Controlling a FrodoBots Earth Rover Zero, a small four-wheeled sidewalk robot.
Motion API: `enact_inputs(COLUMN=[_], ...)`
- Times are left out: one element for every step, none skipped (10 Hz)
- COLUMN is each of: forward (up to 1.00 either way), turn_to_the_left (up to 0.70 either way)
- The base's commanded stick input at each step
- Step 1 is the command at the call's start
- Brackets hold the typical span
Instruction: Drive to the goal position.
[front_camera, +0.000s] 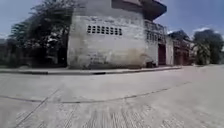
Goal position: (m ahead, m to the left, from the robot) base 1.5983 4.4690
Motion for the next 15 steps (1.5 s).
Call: enact_inputs(forward=[1.0,1.0,1.0,1.0,1.0,1.0,1.0,1.0,1.0,1.0,1.0,1.0,1.0,1.0,1.0], turn_to_the_left=[0.43,0.43,0.43,0.43,0.43,0.43,0.43,0.43,0.43,0.43,0.43,0.43,0.43,0.43,0.43])
